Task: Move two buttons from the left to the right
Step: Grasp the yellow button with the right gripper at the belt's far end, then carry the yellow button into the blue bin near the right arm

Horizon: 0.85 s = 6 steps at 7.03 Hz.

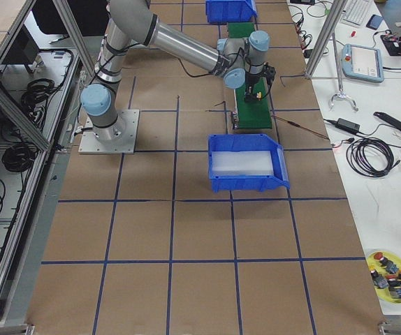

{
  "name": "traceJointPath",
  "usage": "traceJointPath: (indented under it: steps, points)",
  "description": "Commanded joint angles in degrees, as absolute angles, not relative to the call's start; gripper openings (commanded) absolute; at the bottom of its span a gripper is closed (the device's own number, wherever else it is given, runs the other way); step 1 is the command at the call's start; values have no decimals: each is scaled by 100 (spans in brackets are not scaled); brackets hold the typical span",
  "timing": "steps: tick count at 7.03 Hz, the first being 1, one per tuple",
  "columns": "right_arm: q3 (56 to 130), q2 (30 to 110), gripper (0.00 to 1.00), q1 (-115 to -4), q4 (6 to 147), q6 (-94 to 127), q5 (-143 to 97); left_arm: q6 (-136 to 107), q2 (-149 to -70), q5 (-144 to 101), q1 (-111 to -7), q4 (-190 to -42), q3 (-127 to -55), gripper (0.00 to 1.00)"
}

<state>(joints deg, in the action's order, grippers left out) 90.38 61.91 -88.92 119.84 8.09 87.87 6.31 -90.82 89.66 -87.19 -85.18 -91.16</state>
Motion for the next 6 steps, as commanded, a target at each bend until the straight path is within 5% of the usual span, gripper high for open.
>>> traceJointPath:
  steps: [1,4,6]
  points:
    - [9035,6633,5,-8632,11604,441,8807,624,-9070,8965,-8719,-8517,-9114,100]
    - [9148,8021,5,-7599,10409,-1081,8815,571,-9097,8947,-8719,-8517,-9114,100]
    - [9280,8174,5,-6378,10415,-2717,8789,554,-9079,8939,-8719,-8517,-9114,100]
